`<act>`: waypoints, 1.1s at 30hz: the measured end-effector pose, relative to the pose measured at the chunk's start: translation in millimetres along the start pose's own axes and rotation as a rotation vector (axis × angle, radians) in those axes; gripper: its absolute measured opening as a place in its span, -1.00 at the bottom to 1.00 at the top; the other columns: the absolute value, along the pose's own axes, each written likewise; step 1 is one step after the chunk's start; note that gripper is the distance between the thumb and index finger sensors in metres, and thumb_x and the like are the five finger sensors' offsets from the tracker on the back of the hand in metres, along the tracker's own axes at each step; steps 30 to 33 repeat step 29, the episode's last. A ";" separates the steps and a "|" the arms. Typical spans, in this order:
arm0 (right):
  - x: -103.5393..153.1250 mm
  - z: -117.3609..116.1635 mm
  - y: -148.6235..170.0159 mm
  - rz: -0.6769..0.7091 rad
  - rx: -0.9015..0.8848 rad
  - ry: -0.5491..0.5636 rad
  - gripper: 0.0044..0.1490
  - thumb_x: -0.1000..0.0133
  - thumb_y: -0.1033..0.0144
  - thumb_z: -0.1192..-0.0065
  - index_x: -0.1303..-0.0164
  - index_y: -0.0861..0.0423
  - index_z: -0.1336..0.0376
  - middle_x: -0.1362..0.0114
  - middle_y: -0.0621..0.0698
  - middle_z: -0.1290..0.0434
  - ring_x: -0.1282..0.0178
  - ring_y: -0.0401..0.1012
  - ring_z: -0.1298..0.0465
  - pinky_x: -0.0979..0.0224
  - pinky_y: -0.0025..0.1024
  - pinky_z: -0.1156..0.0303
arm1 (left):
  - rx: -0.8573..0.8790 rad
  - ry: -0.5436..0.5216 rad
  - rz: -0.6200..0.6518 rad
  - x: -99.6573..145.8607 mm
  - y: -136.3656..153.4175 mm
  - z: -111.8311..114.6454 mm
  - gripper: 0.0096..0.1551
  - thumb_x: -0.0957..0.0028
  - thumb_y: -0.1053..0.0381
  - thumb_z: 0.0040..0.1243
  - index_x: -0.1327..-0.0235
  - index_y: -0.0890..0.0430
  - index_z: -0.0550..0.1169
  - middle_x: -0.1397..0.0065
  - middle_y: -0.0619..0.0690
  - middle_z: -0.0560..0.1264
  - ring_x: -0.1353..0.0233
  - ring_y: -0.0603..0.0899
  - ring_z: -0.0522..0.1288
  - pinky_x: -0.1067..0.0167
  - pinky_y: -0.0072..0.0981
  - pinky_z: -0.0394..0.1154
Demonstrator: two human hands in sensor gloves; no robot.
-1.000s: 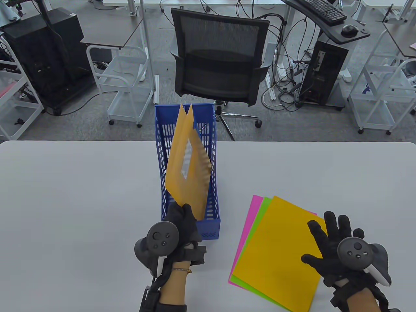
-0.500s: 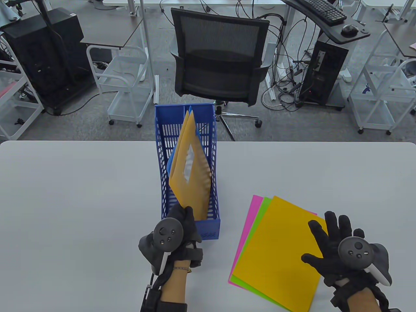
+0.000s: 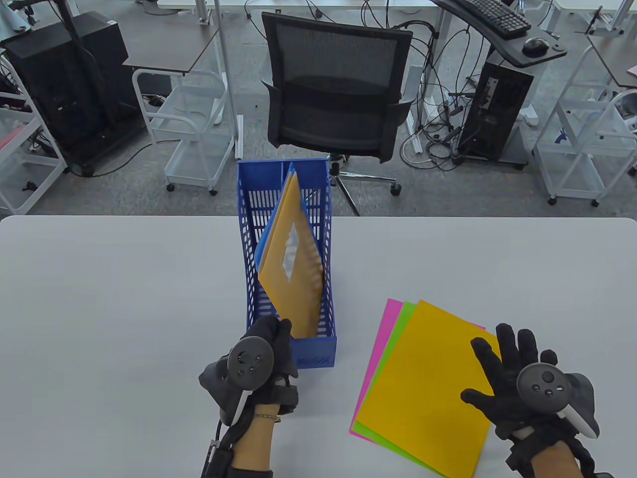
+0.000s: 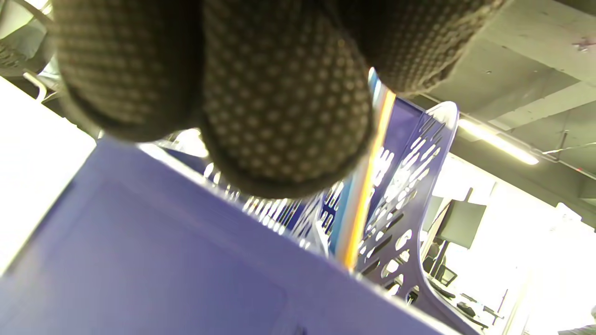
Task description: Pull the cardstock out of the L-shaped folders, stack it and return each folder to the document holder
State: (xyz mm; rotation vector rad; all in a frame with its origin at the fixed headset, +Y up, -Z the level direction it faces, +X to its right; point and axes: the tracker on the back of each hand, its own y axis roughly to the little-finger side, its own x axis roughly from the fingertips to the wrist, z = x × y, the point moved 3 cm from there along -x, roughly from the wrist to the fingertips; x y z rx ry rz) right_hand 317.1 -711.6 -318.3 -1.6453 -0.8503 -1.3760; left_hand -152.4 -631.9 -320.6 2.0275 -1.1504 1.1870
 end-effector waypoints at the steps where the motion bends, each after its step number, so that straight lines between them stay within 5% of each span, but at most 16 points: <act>1: 0.0 -0.1 0.2 0.000 0.000 -0.001 0.16 0.02 -0.15 -0.48 -0.62 -0.15 0.15 -0.75 0.12 0.46 -0.62 0.18 0.54 -0.39 0.46 0.62 | -0.019 -0.010 0.022 0.4 0.5 -7.2 -0.59 -0.03 -0.16 0.44 0.15 0.16 0.74 0.16 0.13 0.81 0.42 -0.09 0.88 0.36 -0.16 0.83; 8: 0.6 -1.2 -0.8 -0.006 0.016 -0.001 0.16 0.02 -0.14 -0.48 -0.62 -0.15 0.15 -0.75 0.12 0.46 -0.62 0.18 0.54 -0.38 0.46 0.64 | -0.049 -0.063 0.171 12.8 6.5 -40.4 -0.58 -0.07 -0.16 0.40 0.06 0.14 0.72 0.05 0.13 0.79 0.30 -0.03 0.89 0.25 -0.09 0.81; 11: 1.3 -1.9 -3.3 -0.001 0.032 0.001 0.16 0.02 -0.14 -0.48 -0.61 -0.15 0.14 -0.75 0.12 0.46 -0.62 0.18 0.54 -0.39 0.45 0.64 | -0.092 -0.034 0.266 20.8 8.5 -40.4 -0.47 -0.11 -0.19 0.32 -0.19 0.10 0.64 -0.27 0.16 0.68 -0.08 0.17 0.82 -0.05 0.12 0.69; 13: 1.1 -2.6 -4.8 0.003 0.037 0.000 0.16 0.02 -0.14 -0.48 -0.61 -0.15 0.14 -0.75 0.12 0.46 -0.62 0.18 0.54 -0.39 0.45 0.64 | -0.153 0.030 0.338 24.8 9.4 -33.5 -0.33 -0.11 -0.24 0.30 -0.39 0.07 0.52 -0.55 0.11 0.48 -0.46 0.29 0.60 -0.19 0.17 0.60; 16: -0.2 -3.8 -6.8 0.003 0.050 -0.006 0.14 0.01 -0.11 -0.48 -0.61 -0.16 0.14 -0.75 0.11 0.46 -0.62 0.17 0.55 -0.39 0.45 0.65 | -0.211 0.179 0.367 30.2 13.6 -16.1 -0.12 -0.08 -0.32 0.27 -0.57 0.06 0.31 -0.72 0.09 0.24 -0.72 0.34 0.22 -0.46 0.30 0.29; 23: 1.1 -5.9 -7.5 0.000 0.070 -0.010 0.15 0.02 -0.15 -0.47 -0.61 -0.16 0.15 -0.75 0.11 0.47 -0.62 0.17 0.55 -0.39 0.45 0.64 | -0.279 0.391 0.312 30.9 36.3 10.0 0.05 -0.03 -0.43 0.20 -0.66 0.02 0.12 -0.79 0.09 -0.04 -0.74 0.41 -0.13 -0.48 0.42 0.02; 33: 1.9 -6.6 -7.9 0.002 0.078 -0.012 0.15 0.02 -0.16 -0.46 -0.61 -0.16 0.15 -0.75 0.11 0.46 -0.62 0.17 0.54 -0.39 0.45 0.64 | -0.339 0.412 0.328 34.1 36.0 16.1 0.06 -0.03 -0.43 0.19 -0.65 0.03 0.11 -0.79 0.11 -0.03 -0.73 0.42 -0.15 -0.46 0.46 -0.01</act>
